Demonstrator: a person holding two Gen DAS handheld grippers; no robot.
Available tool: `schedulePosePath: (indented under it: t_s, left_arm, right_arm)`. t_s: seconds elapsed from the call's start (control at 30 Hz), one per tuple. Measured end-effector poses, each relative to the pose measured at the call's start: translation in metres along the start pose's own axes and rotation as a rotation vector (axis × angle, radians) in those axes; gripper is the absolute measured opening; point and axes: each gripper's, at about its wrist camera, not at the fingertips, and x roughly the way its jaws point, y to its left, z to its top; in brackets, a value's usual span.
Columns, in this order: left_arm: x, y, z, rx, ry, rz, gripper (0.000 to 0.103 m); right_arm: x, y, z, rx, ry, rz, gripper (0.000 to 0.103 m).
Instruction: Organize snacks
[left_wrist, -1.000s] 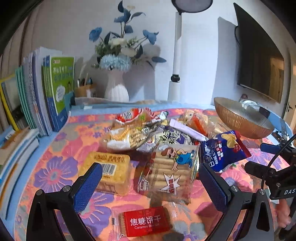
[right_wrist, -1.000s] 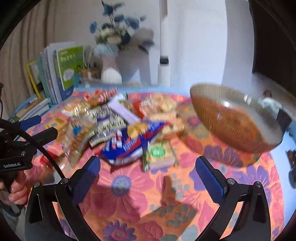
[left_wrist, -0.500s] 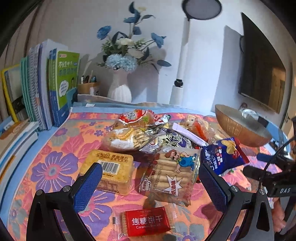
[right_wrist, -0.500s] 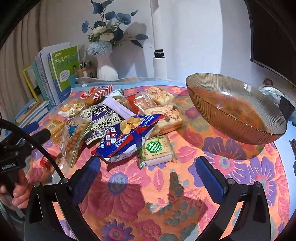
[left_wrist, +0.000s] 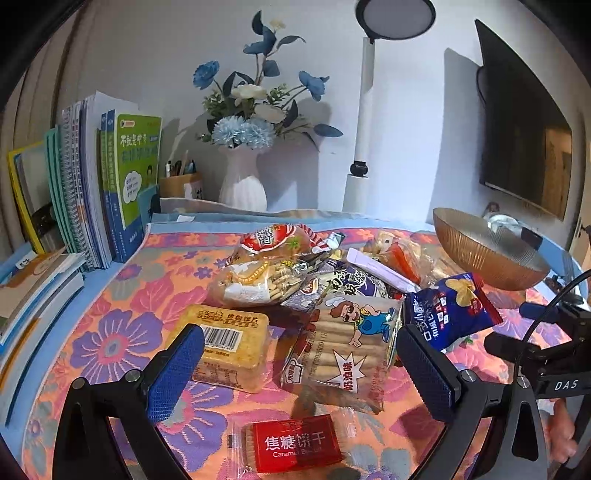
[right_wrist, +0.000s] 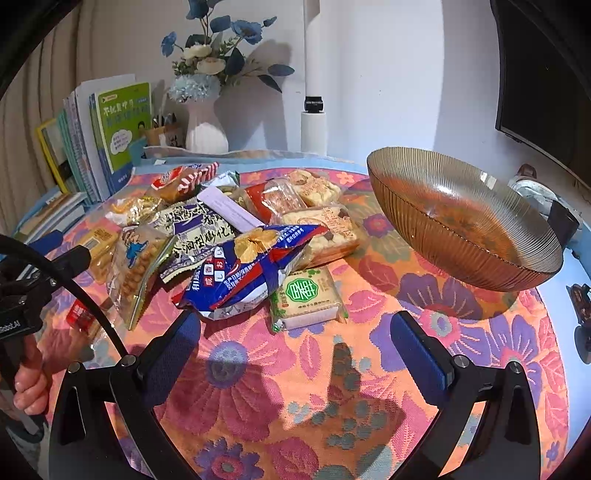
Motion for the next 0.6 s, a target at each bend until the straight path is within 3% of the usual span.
schedulePosePath:
  t_s: [0.17, 0.6]
  left_arm:
    - [-0.001, 0.011, 0.0, -0.053, -0.004, -0.007, 0.103]
    - [0.004, 0.007, 0.001, -0.032, 0.024, -0.027, 0.103]
  right_arm:
    - [0.002, -0.001, -0.001, 0.001, 0.015, -0.002, 0.103]
    - [0.002, 0.011, 0.0, -0.057, 0.008, -0.006, 0.103]
